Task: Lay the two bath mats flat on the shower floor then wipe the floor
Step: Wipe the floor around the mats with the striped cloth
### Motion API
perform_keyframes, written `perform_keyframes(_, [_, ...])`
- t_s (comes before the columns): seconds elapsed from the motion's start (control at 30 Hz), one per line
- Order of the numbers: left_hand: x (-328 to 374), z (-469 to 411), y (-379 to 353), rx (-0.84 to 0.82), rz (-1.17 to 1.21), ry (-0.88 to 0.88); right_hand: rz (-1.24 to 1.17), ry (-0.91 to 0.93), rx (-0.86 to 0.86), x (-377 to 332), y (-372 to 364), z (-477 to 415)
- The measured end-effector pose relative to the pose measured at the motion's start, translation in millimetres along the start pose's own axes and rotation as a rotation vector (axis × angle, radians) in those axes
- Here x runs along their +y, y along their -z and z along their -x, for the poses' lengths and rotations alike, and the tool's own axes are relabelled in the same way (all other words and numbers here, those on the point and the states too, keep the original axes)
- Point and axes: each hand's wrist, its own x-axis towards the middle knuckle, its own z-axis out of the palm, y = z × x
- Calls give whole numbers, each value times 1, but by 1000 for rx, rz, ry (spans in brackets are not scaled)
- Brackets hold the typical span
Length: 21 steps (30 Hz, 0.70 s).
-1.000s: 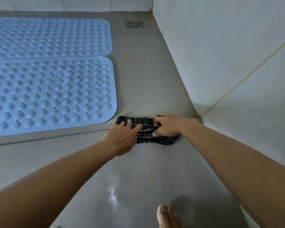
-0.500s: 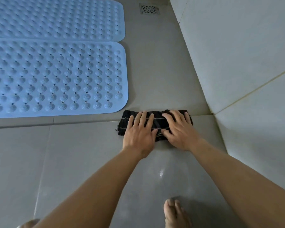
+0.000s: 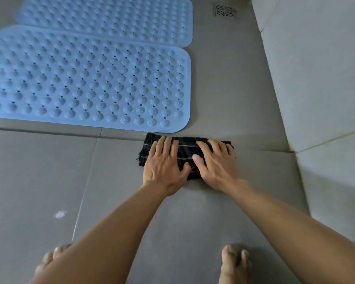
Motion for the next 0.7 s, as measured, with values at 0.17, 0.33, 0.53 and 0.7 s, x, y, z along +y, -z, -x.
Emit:
perform_keyframes(0.17, [-31, 4, 8, 87, 5, 29, 38, 96, 99, -22, -9, -4])
perform_keyframes(0.33, [-38, 8, 7, 39, -64, 28, -34, 55, 92, -32, -16, -1])
perform_keyframes(0.53, [-61, 13, 11, 103, -61, 67, -36, 54, 108, -53, -22, -7])
perform_keyframes(0.7, [-95, 17, 18, 93, -78, 63, -56, 40, 115, -88, -24, -11])
